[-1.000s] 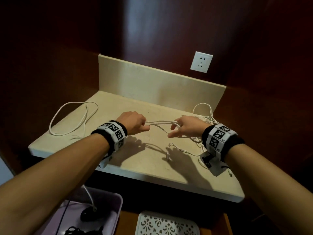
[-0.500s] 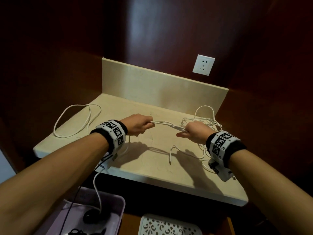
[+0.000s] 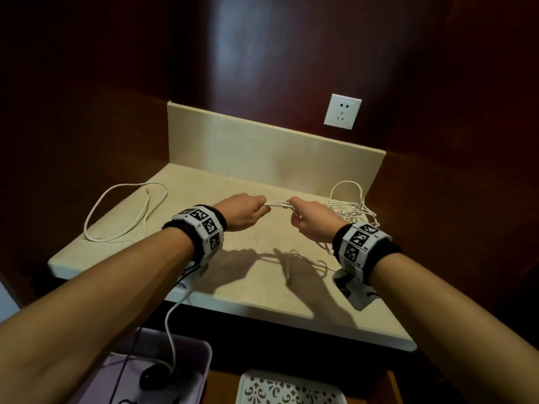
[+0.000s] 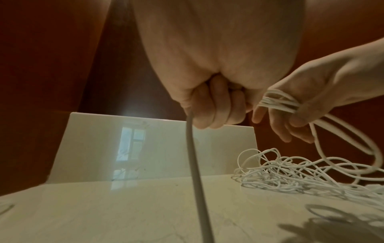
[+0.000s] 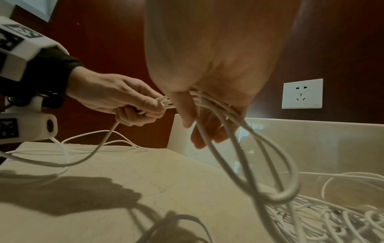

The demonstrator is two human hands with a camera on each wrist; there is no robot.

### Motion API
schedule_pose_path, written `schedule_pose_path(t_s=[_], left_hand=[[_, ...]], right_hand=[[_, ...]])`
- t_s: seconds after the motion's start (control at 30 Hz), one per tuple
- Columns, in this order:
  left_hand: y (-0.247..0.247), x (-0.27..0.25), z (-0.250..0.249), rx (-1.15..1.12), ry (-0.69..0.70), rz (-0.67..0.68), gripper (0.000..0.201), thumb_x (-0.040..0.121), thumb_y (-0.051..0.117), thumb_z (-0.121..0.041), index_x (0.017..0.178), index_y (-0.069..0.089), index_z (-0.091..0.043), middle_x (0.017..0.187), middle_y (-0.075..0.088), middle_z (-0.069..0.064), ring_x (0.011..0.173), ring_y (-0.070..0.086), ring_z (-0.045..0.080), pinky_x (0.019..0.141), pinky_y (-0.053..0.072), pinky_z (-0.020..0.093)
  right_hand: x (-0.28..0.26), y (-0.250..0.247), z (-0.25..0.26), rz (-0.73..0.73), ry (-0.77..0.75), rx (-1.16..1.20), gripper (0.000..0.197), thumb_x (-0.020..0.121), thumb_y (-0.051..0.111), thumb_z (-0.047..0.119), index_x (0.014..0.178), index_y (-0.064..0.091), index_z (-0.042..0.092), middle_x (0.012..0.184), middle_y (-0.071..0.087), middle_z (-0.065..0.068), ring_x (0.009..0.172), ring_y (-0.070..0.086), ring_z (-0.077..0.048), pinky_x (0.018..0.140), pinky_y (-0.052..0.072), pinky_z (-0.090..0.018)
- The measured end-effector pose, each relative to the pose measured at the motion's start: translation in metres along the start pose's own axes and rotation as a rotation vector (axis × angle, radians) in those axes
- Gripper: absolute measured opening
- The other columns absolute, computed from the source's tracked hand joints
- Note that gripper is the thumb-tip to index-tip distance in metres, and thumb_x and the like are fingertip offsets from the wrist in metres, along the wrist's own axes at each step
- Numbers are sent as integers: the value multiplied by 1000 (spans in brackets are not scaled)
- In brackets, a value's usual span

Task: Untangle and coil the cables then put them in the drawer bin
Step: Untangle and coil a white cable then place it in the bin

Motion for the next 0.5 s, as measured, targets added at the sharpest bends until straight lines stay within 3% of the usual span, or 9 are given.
schedule_pose_path(t_s=[0.17, 0.3, 0.43, 0.5], left_hand=[[2, -8, 7, -142, -19, 46, 25, 104, 34, -36, 105, 46, -14, 79, 53, 5, 73, 48, 25, 63, 33, 34], [12, -15, 6, -154, -27, 150, 34, 105, 33, -34, 116, 56, -11, 101, 58, 6, 93, 53, 24, 78, 38, 32], [17, -15, 3, -255, -39, 155, 30, 105, 29, -33, 96, 52, -15, 88, 51, 2, 79, 48, 19, 75, 42, 35], [16, -14, 4, -283, -47, 144, 29, 104, 30, -33, 88, 47, -16, 87, 52, 7, 76, 49, 22, 77, 49, 41]], right_hand=[[-1, -1, -11, 22, 16, 17, 33, 93, 32, 4, 115, 52, 17, 102, 62, -14, 89, 53, -27, 72, 38, -29], [-3, 2, -24, 52, 60, -32, 28, 92, 30, 2, 100, 46, 24, 108, 61, -15, 95, 53, -29, 77, 43, -34], [-3, 5, -28, 66, 84, -43, 28, 92, 30, 4, 102, 46, 25, 111, 59, -13, 98, 53, -29, 84, 46, -38], [-3, 6, -27, 76, 90, -46, 32, 92, 31, 5, 114, 46, 22, 114, 59, -15, 99, 53, -31, 85, 47, -40]])
Point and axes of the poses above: each hand's wrist, its own x-axis towards the middle knuckle, its own y-axis out of the palm, z = x × y, the point moved 7 cm from there along x, towards the middle knuckle
